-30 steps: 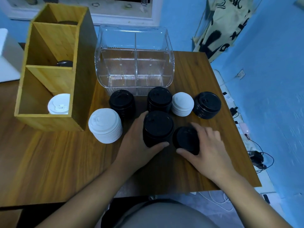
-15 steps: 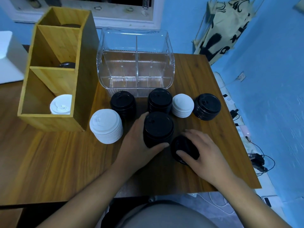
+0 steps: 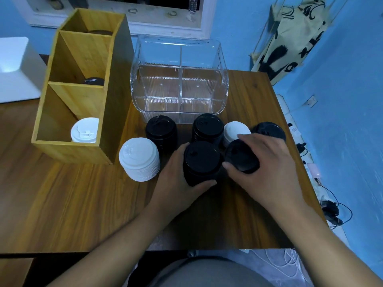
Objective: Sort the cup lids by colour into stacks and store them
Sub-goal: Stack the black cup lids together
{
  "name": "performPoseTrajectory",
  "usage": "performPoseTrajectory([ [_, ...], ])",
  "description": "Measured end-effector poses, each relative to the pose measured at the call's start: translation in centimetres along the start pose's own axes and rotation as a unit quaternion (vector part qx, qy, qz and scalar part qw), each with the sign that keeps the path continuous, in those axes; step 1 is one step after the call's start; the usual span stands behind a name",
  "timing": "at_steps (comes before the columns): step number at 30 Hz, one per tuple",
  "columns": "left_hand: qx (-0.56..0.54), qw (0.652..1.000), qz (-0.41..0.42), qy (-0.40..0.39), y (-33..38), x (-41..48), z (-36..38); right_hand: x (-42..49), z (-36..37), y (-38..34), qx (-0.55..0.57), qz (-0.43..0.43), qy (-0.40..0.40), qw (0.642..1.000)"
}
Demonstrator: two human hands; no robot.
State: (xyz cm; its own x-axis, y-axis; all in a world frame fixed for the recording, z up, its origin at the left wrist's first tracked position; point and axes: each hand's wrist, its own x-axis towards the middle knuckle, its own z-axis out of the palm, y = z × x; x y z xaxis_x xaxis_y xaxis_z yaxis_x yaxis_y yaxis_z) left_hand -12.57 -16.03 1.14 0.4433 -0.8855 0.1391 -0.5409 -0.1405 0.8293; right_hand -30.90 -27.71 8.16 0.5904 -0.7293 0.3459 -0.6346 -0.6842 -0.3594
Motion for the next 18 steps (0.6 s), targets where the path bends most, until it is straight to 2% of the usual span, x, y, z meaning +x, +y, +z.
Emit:
performPoseTrajectory([
  [2,0.001,1.0,-0.002,-0.006,0.1,0.0,0.0,0.4,-1.0,1.0,-0.016,0.021,0.006,1.0],
  [5,-0.001,1.0,-0.003,-0.013,0.0,0.2,0.0,0.6,-1.1,0.3,0.055,0.054,0.014,0.997],
  [11,-0.042,0.999,0.005,-0.01,0.0,0.0,0.1,0.4,4.0,-4.2,0.174,0.011,-0.043,0.984],
  [15,-0.047,0.999,0.008,-0.009,0.0,0.1,0.0,0.5,5.8,-4.0,0.185,-0.007,-0.052,0.981],
  [18,-0.05,0.999,0.007,-0.009,-0.2,0.0,0.0,0.5,6.6,-3.8,0.15,-0.034,-0.065,0.986],
])
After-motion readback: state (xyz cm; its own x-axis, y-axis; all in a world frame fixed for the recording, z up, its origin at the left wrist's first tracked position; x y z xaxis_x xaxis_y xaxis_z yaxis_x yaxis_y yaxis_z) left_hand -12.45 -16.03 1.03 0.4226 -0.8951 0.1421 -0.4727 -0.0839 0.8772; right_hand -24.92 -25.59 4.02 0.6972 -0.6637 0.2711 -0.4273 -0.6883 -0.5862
